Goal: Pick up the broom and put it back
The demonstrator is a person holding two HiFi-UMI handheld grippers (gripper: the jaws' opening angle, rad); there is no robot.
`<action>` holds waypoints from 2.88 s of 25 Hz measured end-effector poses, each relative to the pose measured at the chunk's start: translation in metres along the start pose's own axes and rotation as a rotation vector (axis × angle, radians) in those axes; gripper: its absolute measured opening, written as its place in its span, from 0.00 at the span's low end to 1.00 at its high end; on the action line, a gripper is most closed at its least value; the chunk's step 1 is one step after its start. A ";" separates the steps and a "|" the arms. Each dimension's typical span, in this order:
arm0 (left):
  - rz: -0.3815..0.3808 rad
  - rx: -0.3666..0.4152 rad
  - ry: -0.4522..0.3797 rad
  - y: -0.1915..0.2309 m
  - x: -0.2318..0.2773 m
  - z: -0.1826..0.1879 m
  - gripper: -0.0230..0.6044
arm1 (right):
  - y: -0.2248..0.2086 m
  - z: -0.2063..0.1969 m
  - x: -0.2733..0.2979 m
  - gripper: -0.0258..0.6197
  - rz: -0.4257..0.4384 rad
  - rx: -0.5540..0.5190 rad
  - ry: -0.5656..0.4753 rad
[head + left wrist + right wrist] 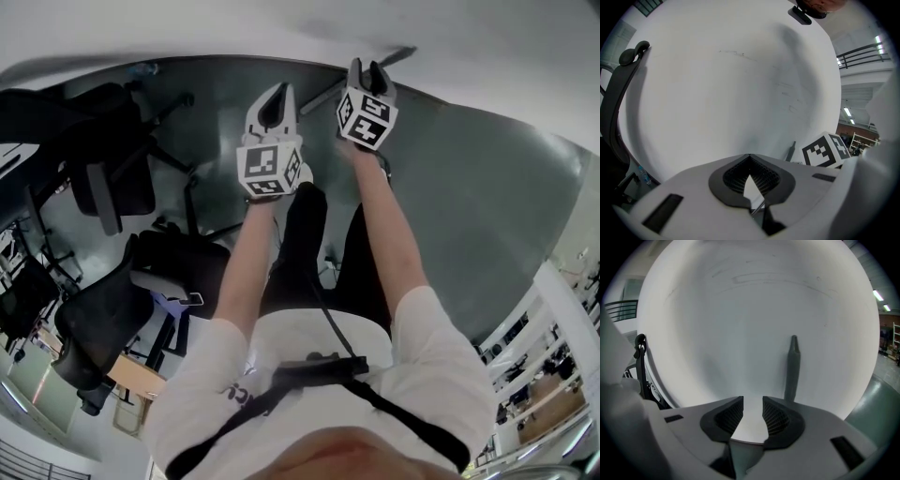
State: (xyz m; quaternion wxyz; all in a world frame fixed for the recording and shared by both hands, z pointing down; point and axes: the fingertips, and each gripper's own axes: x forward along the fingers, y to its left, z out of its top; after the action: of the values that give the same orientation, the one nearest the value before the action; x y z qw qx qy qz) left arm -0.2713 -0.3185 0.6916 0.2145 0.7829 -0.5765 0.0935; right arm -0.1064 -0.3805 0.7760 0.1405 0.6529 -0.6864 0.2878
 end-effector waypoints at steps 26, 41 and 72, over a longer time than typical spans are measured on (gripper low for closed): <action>-0.040 -0.003 0.021 -0.084 -0.012 -0.013 0.05 | -0.033 -0.017 -0.137 0.21 0.141 0.013 -0.042; -0.054 0.004 -0.042 -0.136 -0.084 0.057 0.05 | -0.049 0.088 -0.261 0.20 0.193 -0.004 -0.199; -0.168 0.175 -0.301 -0.269 -0.203 0.248 0.05 | -0.049 0.261 -0.435 0.05 0.276 -0.131 -0.503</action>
State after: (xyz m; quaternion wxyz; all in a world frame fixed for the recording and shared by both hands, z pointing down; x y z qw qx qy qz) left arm -0.1074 -0.1876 0.3297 0.0643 0.8492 -0.5242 0.0069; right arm 0.0363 -0.1756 0.3319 -0.0327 0.5935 -0.7992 0.0887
